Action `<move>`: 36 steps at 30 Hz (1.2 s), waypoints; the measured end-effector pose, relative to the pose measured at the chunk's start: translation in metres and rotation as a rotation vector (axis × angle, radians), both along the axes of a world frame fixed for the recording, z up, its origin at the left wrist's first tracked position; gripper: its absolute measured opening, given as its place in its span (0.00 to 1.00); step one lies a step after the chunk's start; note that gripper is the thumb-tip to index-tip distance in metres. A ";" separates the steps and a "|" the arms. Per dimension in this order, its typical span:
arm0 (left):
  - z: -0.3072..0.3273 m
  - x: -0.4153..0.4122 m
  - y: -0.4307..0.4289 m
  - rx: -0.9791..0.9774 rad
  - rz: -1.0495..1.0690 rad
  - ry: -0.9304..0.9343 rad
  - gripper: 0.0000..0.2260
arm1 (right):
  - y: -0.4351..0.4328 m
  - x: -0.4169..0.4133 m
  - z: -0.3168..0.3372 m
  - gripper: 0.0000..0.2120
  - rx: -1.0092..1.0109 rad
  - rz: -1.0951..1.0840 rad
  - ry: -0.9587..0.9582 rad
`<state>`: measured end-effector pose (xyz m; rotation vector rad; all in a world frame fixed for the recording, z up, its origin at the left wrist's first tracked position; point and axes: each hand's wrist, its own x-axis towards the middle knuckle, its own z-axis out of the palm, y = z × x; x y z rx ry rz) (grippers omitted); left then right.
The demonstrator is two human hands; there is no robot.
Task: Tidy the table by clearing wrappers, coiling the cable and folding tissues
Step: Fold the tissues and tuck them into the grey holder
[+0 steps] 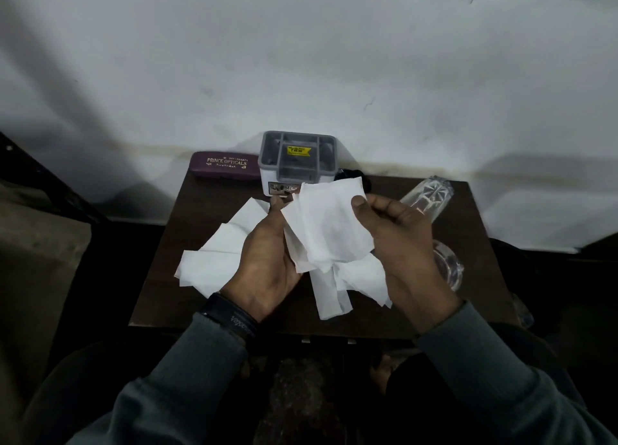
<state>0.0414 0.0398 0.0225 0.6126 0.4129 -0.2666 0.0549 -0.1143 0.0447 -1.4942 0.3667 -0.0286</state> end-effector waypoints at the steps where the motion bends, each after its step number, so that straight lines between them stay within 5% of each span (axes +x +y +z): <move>1: 0.001 0.000 -0.001 0.036 0.025 0.009 0.20 | -0.001 0.001 0.001 0.01 0.006 -0.006 -0.017; 9: -0.009 0.004 0.009 0.414 0.175 0.182 0.19 | -0.028 0.007 0.012 0.05 0.243 -0.058 -0.103; 15: -0.003 -0.003 0.002 0.304 0.023 0.109 0.15 | 0.003 -0.008 0.017 0.10 0.506 0.249 -0.036; 18: 0.003 -0.006 -0.001 0.057 -0.105 0.021 0.19 | 0.014 -0.005 0.008 0.05 0.339 0.187 -0.023; 22: -0.006 -0.001 -0.002 0.026 -0.021 0.042 0.24 | 0.007 -0.001 -0.007 0.06 -0.011 0.044 -0.090; 27: -0.002 -0.004 -0.001 -0.011 -0.030 0.000 0.28 | 0.006 0.001 -0.014 0.03 -0.038 -0.063 -0.087; 36: -0.001 -0.007 -0.008 0.240 -0.012 -0.053 0.16 | 0.005 -0.001 -0.017 0.11 0.006 -0.015 -0.037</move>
